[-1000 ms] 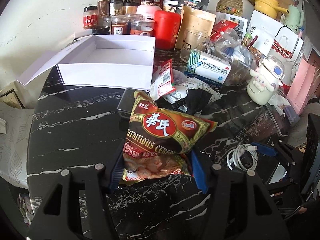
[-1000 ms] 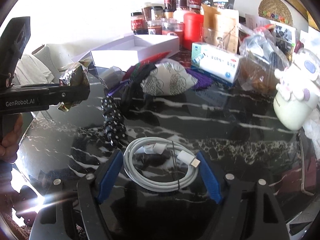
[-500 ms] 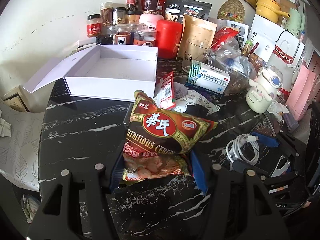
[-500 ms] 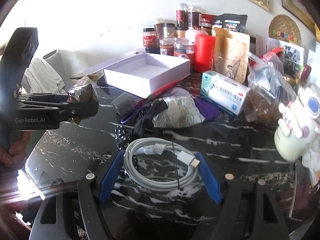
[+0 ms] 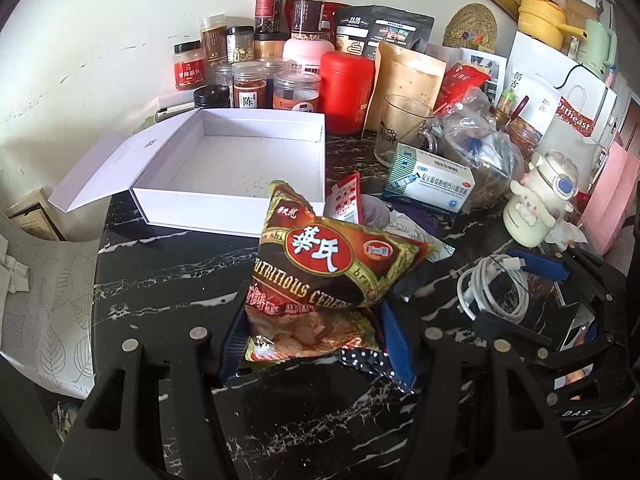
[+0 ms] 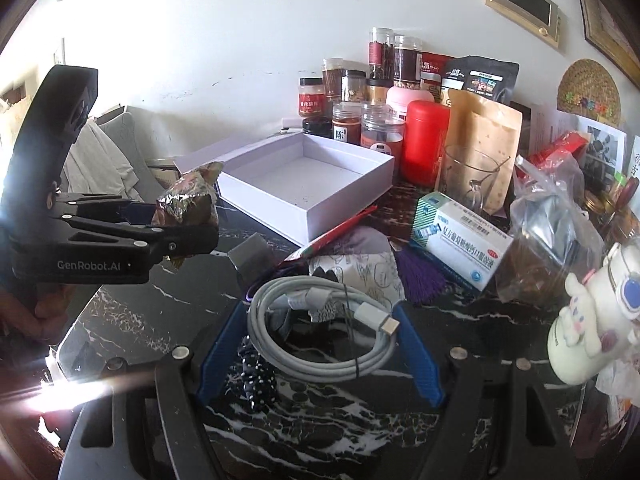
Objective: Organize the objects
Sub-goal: 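Carry the cable and cereal bag with both grippers over the white box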
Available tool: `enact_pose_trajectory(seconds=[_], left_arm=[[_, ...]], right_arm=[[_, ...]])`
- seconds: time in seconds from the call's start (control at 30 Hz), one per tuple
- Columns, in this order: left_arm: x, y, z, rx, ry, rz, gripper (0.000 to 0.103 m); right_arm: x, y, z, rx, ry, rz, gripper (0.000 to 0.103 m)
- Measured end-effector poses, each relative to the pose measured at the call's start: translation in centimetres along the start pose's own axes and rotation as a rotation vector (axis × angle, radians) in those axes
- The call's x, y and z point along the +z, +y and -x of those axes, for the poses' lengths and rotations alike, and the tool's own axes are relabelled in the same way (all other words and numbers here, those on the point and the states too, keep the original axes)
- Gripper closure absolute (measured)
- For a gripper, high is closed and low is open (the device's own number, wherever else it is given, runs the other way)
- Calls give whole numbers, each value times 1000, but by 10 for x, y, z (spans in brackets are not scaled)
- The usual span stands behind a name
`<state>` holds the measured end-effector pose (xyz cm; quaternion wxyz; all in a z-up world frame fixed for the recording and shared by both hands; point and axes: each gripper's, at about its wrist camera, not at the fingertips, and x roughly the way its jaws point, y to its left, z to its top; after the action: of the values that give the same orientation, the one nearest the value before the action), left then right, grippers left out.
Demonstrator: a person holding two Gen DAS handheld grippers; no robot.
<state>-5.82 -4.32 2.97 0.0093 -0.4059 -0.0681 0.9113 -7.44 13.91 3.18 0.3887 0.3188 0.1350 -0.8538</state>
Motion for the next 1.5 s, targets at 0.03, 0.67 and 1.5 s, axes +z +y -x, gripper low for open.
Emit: enact_pose_trajectory(seconds=[0.03, 0.67, 1.5], left_arm=[[3, 2, -2, -2, 2, 1, 46], [74, 32, -50, 15, 8, -2, 46], [163, 82, -130, 81, 5, 9, 46]], right_arm=[[3, -1, -2, 1, -2, 1, 27], [73, -23, -50, 36, -35, 45, 27], [166, -42, -134, 66, -69, 78, 27]])
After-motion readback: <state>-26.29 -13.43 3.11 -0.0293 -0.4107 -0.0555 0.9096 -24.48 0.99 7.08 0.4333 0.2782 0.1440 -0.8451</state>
